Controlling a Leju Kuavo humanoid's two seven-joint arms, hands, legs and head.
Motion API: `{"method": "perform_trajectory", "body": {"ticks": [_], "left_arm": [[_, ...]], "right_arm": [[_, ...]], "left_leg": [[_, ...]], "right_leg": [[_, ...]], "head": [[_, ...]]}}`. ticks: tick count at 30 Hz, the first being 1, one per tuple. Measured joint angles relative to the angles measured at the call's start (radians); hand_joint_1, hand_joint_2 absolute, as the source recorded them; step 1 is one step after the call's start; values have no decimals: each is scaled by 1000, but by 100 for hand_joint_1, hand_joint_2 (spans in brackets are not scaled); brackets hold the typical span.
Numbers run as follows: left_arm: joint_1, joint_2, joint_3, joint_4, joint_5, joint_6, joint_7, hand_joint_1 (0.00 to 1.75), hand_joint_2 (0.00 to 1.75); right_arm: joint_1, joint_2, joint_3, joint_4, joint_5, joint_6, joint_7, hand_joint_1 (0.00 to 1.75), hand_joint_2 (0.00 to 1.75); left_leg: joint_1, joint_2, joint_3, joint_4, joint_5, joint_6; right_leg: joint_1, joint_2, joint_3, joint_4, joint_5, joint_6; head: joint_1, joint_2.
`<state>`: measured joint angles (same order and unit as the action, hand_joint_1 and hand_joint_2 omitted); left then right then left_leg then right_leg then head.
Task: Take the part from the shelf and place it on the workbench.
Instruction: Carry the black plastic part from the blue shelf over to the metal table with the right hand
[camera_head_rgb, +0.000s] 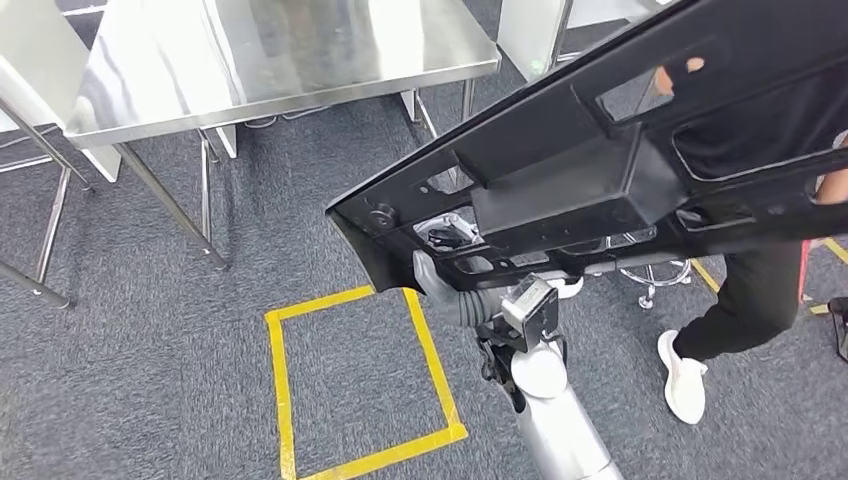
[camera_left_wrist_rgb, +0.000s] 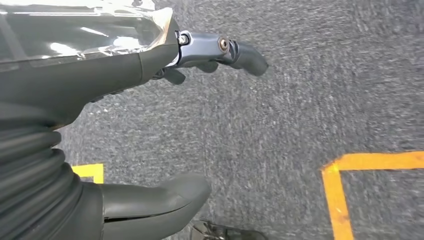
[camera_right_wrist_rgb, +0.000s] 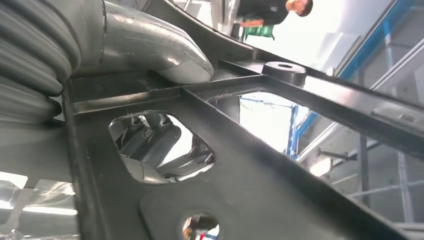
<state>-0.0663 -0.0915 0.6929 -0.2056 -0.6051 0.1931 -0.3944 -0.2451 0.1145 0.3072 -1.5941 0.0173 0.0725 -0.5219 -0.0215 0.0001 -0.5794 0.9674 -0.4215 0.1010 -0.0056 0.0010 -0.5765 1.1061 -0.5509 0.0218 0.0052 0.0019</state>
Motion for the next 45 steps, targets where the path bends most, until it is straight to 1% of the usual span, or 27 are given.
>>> {"method": "perform_trajectory", "body": {"ticks": [2, 3, 4, 6, 7, 8, 9, 12, 14, 15, 17, 18, 19, 20, 22, 24, 27, 29, 30, 32, 34, 35, 36, 38, 40, 43, 45], "left_arm": [[-1, -5, 0, 0, -2, -1, 4, 0, 175], [-1, -8, 0, 0, -2, -2, 6, 0, 175], [0, -10, 0, 0, -2, -2, 8, 0, 175], [2, -12, -1, 0, -2, -2, 11, 0, 175], [2, -12, -1, 0, -3, -2, 14, 0, 175], [1, -11, -1, 0, -4, -2, 16, 0, 175], [0, -11, -1, 0, -5, -2, 17, 0, 175], [-1, -11, -1, 0, -10, -2, 20, 0, 175], [-2, -11, -1, 0, -12, -2, 20, 0, 175], [-2, -11, -1, 0, -12, -2, 21, 0, 175], [-1, -11, -1, 0, -13, -2, 23, 0, 175], [1, -11, -1, 0, -13, -2, 25, 0, 175], [2, -11, -1, 0, -13, -2, 26, 0, 175], [3, -11, -1, 0, -14, -2, 28, 0, 175], [3, -11, -1, 0, -14, -2, 29, 0, 175], [1, -11, -1, 1, -15, -3, 31, 0, 175], [0, -12, -1, 1, -17, -4, 32, 0, 175], [1, -13, -1, 1, -20, -5, 32, 0, 175], [1, -14, -1, 1, -21, -5, 32, 0, 175], [0, -14, -1, 1, -23, -5, 32, 0, 175], [0, -15, -1, 1, -23, -5, 32, 0, 175], [0, -16, -1, 1, -23, -5, 32, 0, 175], [1, -17, -1, 1, -23, -5, 32, 0, 175], [1, -19, 0, 2, -23, -4, 32, 0, 175], [1, -20, 0, 3, -23, -4, 32, 0, 175], [-1, -18, 0, 2, -23, -4, 30, 0, 175], [-3, -18, 0, 1, -23, -4, 27, 0, 175]], "right_arm": [[4, -2, 0, -1, 2, -1, 1, 175, 175], [7, -4, 0, -1, 3, -1, 1, 175, 175], [10, -5, 0, -1, 3, -1, 1, 175, 175], [12, -5, 0, -1, 3, -1, 1, 175, 175], [12, -6, 0, -1, 3, -1, 1, 175, 175], [12, -6, 0, -1, 5, -1, 1, 175, 175], [12, -6, 0, -1, 6, -1, 2, 175, 175], [10, -5, -2, -3, 10, -1, 4, 175, 175], [9, -4, -4, -4, 10, -1, 4, 175, 175], [8, -3, -4, -5, 11, -1, 4, 175, 175], [8, -2, -4, -5, 13, -1, 4, 175, 175], [8, -2, -4, -5, 14, -1, 4, 175, 175], [9, -2, -5, -5, 16, -1, 5, 175, 175], [9, -2, -5, -5, 17, -1, 6, 175, 175], [7, -1, -5, -5, 19, -1, 8, 175, 175], [4, 0, -5, -5, 22, -1, 8, 175, 175], [3, -1, -6, -7, 29, -1, 7, 175, 175], [3, -2, -7, -7, 32, -1, 5, 175, 175], [3, -2, -7, -7, 33, -2, 3, 175, 175], [6, -4, -8, -7, 35, -3, 0, 175, 175], [12, -7, -10, -6, 36, -5, -1, 175, 175], [14, -9, -10, -6, 37, -5, -1, 175, 175], [15, -10, -10, -6, 37, -5, -2, 175, 175], [16, -11, -12, -5, 37, -6, -2, 175, 175], [15, -12, -13, -3, 38, -6, -2, 175, 175], [13, -11, -16, -2, 38, -6, -2, 175, 175], [10, -9, -17, -1, 38, -6, -3, 175, 175]], "left_leg": [[0, -3, 11, -3, -8, -9], [1, -5, 17, -2, -15, -15], [2, -7, 23, 0, -23, -21], [7, -11, 40, 8, -43, -34], [8, -13, 45, 16, -55, -42], [8, -15, 48, 24, -68, -49], [7, -16, 48, 30, -77, -56], [8, -15, 49, 35, -92, -69], [12, -12, 33, 76, -115, -83], [16, -10, 7, 127, -136, -91], [26, -6, -80, 268, -182, -104], [30, -5, -121, 322, -189, -109], [34, -4, -147, 341, -174, -111], [38, -4, -152, 319, -139, -111], [41, -1, -112, 192, -43, -109], [35, 2, -66, 89, -7, -100], [25, 2, -42, 55, -28, -75], [23, -2, -19, 44, -34, -58], [23, -4, -8, 40, -37, -50], [19, -7, 7, 38, -51, -38], [13, -11, 27, 38, -69, -32], [9, -13, 41, 38, -80, -31], [6, -14, 58, 38, -92, -30], [0, -17, 85, 39, -118, -32], [-3, -18, 101, 37, -139, -39], [-4, -16, 111, 58, -139, -50], [1, -14, 68, 140, -138, -63]], "right_leg": [[-4, 0, -80, 126, -34, 3], [-7, 0, -115, 167, -38, 10], [-10, 0, -131, 173, -24, 21], [-19, -1, -104, 70, 48, 50], [-21, -1, -78, 7, 81, 58], [-23, -1, -55, -44, 103, 57], [-23, 0, -41, -72, 112, 49], [-21, 2, -31, -78, 101, 16], [-28, 2, -19, -80, 92, 0], [-30, 1, -12, -81, 86, -9], [-29, 0, -1, -81, 73, -18], [-29, 0, 6, -81, 67, -18], [-30, 1, 14, -81, 59, -16], [-31, 2, 25, -81, 51, -14], [-34, 3, 48, -83, 34, -6], [-30, 3, 64, -88, 19, 7], [-23, 1, 77, -89, 20, 32], [-21, 0, 60, -46, 16, 36], [-21, -1, 31, 3, 8, 32], [-20, -1, -59, 133, -26, 20], [-15, 0, -133, 202, -56, 15], [-12, 0, -145, 184, -48, 19], [-9, -1, -140, 134, -21, 28], [0, -1, -112, 1, 73, 36], [8, -1, -89, -67, 129, 16], [2, 4, -56, -85, 126, -22], [-7, 4, -26, -97, 114, -36]], "head": [[0, 0], [1, 0], [0, 0], [1, 0], [1, 0], [1, 0], [0, 0], [0, 0], [-3, 0], [-5, 0], [-7, 0], [-7, 0], [-7, 0], [-7, 0], [-7, 0], [-8, 0], [-9, 0], [-7, 0], [-6, 0], [-5, 0], [-4, 0], [-3, 0], [-3, 0], [-4, 0], [-2, 0], [0, 0], [-2, 0]]}}
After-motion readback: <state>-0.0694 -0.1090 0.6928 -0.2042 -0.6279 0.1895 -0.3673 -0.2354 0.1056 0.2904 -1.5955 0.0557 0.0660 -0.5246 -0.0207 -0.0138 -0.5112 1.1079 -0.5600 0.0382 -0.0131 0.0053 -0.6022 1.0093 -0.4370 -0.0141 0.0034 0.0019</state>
